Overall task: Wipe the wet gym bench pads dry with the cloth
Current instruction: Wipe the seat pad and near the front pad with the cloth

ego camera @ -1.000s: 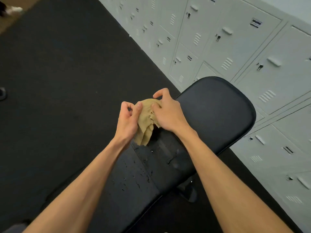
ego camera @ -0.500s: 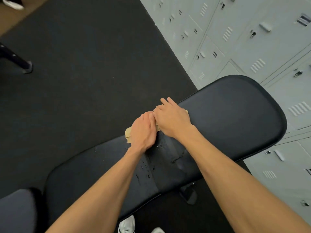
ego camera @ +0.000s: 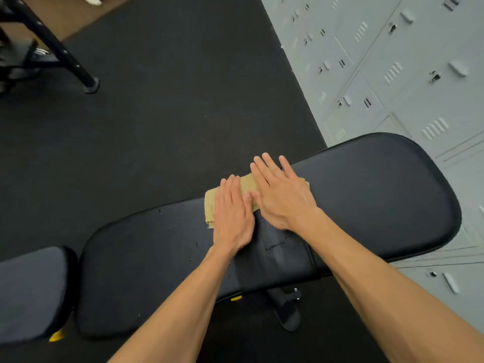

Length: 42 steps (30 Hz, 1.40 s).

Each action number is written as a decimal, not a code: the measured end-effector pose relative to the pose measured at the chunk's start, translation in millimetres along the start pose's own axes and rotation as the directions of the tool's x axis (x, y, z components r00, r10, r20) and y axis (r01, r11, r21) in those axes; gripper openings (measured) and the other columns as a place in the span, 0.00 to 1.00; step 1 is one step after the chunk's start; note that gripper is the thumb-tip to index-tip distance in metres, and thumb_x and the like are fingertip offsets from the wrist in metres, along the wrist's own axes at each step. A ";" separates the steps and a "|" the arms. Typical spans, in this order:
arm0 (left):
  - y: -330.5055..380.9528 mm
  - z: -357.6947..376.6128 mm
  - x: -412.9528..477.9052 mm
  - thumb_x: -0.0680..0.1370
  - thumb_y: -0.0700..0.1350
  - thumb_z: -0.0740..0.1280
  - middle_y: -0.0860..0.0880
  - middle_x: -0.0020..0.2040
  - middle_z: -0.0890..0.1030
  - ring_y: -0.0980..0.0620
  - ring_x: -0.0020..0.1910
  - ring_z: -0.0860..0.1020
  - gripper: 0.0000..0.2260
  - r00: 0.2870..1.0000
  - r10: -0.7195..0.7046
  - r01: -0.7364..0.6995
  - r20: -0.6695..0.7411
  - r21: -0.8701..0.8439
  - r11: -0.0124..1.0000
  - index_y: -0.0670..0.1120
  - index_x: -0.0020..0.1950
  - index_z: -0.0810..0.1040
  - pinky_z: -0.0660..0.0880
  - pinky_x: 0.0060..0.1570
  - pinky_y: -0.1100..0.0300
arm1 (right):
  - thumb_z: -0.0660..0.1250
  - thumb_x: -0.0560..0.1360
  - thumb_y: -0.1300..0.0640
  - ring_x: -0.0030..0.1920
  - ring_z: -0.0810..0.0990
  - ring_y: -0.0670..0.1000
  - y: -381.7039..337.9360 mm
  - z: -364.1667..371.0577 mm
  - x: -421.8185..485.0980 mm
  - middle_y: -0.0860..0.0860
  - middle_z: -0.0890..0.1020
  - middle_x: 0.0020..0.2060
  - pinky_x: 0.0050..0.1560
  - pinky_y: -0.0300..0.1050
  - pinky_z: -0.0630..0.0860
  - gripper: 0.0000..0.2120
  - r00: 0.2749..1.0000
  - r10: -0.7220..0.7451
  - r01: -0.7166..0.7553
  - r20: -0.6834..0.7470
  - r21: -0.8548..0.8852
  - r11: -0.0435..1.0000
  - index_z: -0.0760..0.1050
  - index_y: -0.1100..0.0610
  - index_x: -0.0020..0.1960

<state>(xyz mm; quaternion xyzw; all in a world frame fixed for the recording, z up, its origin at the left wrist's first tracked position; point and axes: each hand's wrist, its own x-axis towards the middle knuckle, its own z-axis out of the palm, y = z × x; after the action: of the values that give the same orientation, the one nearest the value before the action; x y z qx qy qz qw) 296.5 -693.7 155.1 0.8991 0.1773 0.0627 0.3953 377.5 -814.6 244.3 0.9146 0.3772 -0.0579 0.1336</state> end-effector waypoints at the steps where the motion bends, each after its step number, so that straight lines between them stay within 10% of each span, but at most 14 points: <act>1: 0.3 1.1 -5.4 0.87 0.60 0.41 0.46 0.89 0.56 0.46 0.89 0.50 0.34 1.000 -0.004 0.004 -0.012 -0.007 1.000 0.43 0.88 0.56 0.45 0.86 0.55 | 0.39 0.89 0.45 0.90 0.43 0.56 -1.1 0.1 -4.2 0.56 0.48 0.90 0.88 0.61 0.40 0.34 1.000 -0.005 0.005 -0.006 0.005 1.000 0.47 0.60 0.90; 28: 13.9 28.5 -178.6 0.92 0.51 0.49 0.55 0.89 0.47 0.62 0.87 0.43 0.26 0.998 -0.004 -0.003 -0.058 -0.116 0.993 0.49 0.89 0.48 0.44 0.87 0.57 | 0.34 0.88 0.43 0.89 0.48 0.60 -19.0 46.6 -159.6 0.61 0.50 0.88 0.89 0.60 0.47 0.36 0.954 -0.275 0.259 -0.122 -0.131 0.957 0.47 0.63 0.89; 34: 11.6 27.3 -201.8 0.91 0.50 0.48 0.53 0.90 0.49 0.60 0.88 0.46 0.26 0.998 0.042 -0.046 -0.043 -0.106 0.993 0.47 0.89 0.50 0.49 0.87 0.53 | 0.60 0.88 0.57 0.87 0.60 0.59 -31.8 68.9 -176.3 0.61 0.61 0.86 0.88 0.57 0.55 0.29 0.898 -0.347 0.319 -0.272 -0.143 0.937 0.59 0.63 0.87; 39: 17.2 -3.8 -213.4 0.91 0.47 0.57 0.56 0.84 0.68 0.63 0.82 0.66 0.21 0.998 -0.016 -0.001 -0.068 -0.244 0.970 0.51 0.85 0.68 0.63 0.82 0.61 | 0.67 0.84 0.59 0.74 0.81 0.56 -51.6 68.1 -179.7 0.57 0.83 0.72 0.79 0.55 0.74 0.19 0.855 -0.287 0.326 -0.432 0.018 0.945 0.81 0.59 0.74; 42: 19.9 -33.5 -204.4 0.90 0.45 0.59 0.57 0.61 0.84 0.67 0.59 0.81 0.13 0.991 -0.058 0.014 -0.122 -0.338 0.941 0.48 0.68 0.82 0.76 0.61 0.66 | 0.59 0.90 0.50 0.59 0.87 0.51 -68.6 33.6 -173.8 0.46 0.88 0.57 0.64 0.53 0.81 0.13 0.917 -0.162 0.256 -0.365 0.226 0.940 0.83 0.49 0.63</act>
<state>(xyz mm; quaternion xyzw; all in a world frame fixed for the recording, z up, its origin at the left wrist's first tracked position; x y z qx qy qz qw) 103.4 -758.5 198.0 0.8090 0.2059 0.1435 0.5316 205.7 -894.8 234.3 0.8742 0.4797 0.0365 -0.0663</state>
